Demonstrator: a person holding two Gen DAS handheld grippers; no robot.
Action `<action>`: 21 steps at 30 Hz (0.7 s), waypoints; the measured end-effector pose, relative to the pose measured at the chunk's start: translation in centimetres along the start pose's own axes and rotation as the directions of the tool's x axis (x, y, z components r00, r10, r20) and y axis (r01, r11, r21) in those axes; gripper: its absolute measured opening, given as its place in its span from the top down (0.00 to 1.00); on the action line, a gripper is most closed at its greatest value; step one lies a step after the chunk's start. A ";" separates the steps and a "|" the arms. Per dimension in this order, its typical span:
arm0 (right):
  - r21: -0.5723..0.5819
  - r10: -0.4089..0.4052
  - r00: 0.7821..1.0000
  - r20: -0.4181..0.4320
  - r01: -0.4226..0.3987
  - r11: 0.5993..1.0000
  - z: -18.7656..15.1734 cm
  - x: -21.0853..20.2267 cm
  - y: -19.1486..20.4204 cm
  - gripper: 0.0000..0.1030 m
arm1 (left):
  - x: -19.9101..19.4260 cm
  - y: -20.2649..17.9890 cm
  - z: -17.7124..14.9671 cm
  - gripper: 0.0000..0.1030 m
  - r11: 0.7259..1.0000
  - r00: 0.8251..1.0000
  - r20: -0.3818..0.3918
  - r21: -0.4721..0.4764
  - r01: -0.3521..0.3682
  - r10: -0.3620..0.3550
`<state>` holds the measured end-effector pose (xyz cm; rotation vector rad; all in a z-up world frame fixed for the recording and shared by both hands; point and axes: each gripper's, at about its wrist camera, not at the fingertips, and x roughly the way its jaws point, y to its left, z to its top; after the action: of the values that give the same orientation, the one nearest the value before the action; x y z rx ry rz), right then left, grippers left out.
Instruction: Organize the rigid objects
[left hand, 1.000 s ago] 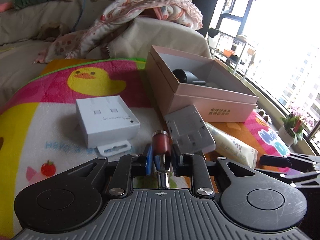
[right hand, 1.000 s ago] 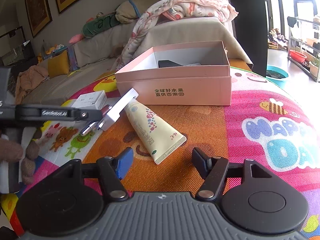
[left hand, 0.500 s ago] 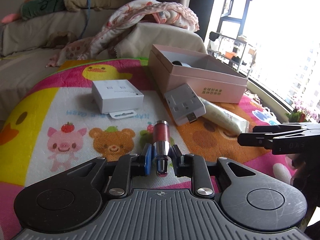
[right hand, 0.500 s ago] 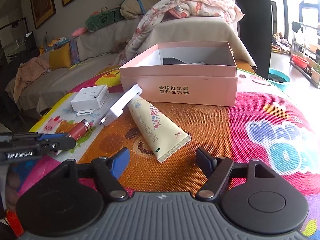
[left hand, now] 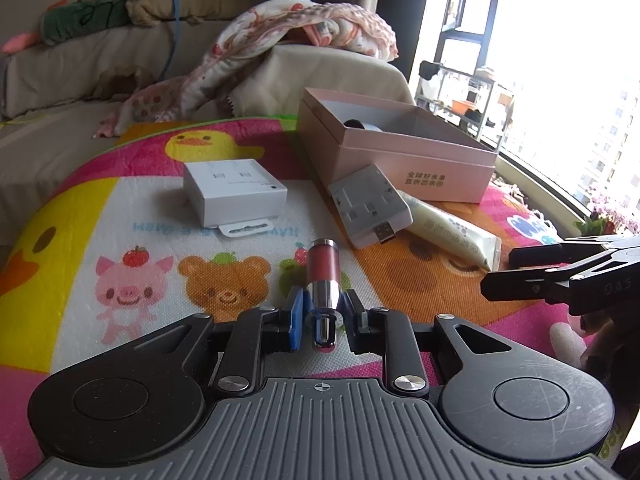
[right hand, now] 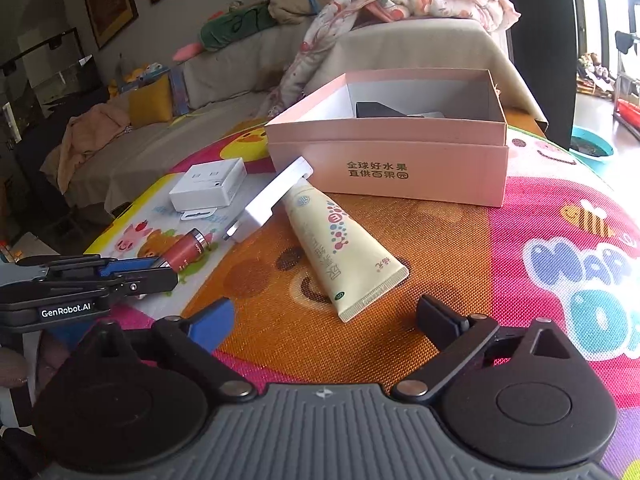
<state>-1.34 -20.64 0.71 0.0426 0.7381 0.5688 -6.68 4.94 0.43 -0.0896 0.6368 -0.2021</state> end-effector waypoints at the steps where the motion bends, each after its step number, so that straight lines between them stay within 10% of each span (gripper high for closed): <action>1: 0.003 0.002 1.000 0.001 -0.002 1.000 0.0 0.0 0.0 0.05 | 0.0 0.0 0.0 0.76 1.000 1.000 0.000 0.002 -0.001 0.001; 21: -0.046 -0.013 1.000 -0.027 0.011 0.999 0.1 0.4 0.6 0.01 | 0.2 -0.8 0.0 0.76 0.998 0.999 -0.007 0.050 -0.034 0.034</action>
<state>-1.35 -19.95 0.65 -0.0120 0.7507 0.5757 -6.66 4.10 0.46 -0.0297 0.6404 -0.1854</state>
